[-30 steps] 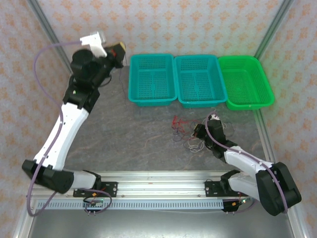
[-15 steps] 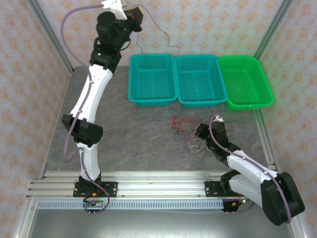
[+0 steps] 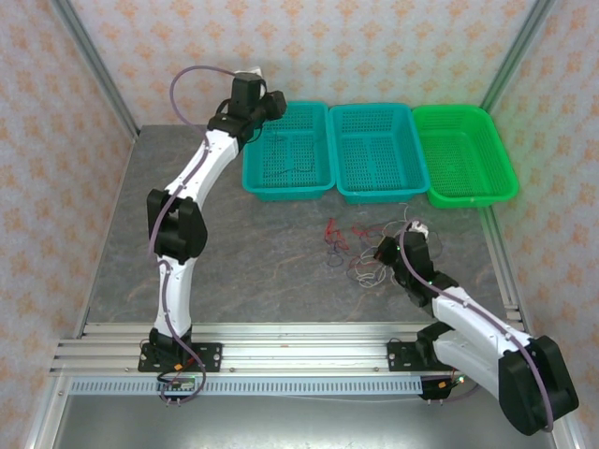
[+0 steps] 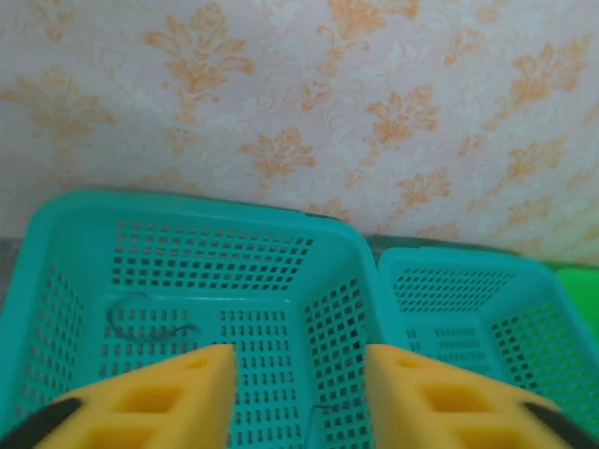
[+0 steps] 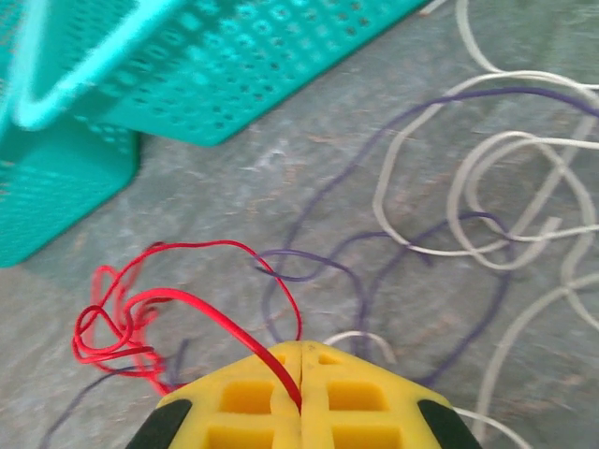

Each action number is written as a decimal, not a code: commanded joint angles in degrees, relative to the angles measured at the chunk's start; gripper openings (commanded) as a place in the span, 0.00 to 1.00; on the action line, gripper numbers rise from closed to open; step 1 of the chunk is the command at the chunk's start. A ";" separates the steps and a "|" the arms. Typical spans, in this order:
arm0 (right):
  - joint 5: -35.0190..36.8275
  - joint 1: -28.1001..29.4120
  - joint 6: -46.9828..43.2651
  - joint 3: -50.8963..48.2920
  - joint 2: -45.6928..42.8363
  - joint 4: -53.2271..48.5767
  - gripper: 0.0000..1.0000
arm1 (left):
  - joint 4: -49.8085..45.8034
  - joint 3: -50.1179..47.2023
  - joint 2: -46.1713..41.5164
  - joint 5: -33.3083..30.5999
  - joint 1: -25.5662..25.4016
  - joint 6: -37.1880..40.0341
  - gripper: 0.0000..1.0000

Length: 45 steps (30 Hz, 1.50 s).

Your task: Untangle the cables

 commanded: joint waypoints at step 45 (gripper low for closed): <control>1.87 -7.56 -2.21 17.53 3.53 -12.43 0.66 | 19.66 -63.92 -21.51 -3.46 -38.16 -16.82 0.52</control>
